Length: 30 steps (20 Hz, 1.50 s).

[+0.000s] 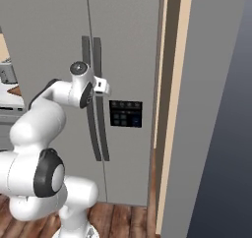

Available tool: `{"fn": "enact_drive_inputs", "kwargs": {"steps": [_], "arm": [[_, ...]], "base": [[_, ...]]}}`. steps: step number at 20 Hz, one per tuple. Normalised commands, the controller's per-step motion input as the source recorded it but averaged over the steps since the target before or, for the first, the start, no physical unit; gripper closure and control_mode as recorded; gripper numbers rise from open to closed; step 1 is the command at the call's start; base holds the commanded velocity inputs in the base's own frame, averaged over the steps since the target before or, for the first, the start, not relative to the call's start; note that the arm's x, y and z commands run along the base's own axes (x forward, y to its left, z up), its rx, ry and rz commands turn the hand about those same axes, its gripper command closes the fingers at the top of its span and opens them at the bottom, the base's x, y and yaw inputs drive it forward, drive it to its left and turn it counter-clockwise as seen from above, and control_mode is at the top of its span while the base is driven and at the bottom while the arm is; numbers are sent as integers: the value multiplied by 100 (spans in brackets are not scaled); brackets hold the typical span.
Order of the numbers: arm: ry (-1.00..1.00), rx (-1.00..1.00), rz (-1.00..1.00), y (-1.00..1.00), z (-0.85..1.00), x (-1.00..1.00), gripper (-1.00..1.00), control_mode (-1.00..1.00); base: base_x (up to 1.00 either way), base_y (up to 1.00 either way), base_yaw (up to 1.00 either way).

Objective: Retrieve a lemon from the fridge and place it on the cutting board with the fish.

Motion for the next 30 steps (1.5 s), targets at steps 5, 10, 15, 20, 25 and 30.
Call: {"fn": "enact_drive_inputs", "kwargs": {"steps": [5, 10, 15, 20, 25, 30], "arm": [[-3, 0, 5, 0, 0, 33, -100, -100], [-2, 0, 1, 0, -1, 34, -100, -100], [-5, 0, 0, 1, -6, 29, -100, -100], [-3, 0, 0, 13, -2, 29, -100, -100], [-4, 0, 0, 6, -3, 35, -100, -100], [-1, 0, 0, 0, 0, 34, -100, -100]], "base": [[0, 0, 0], [0, 0, 0], [0, 0, 0], [0, 0, 0], [0, 0, 0], [0, 0, 0]]}}
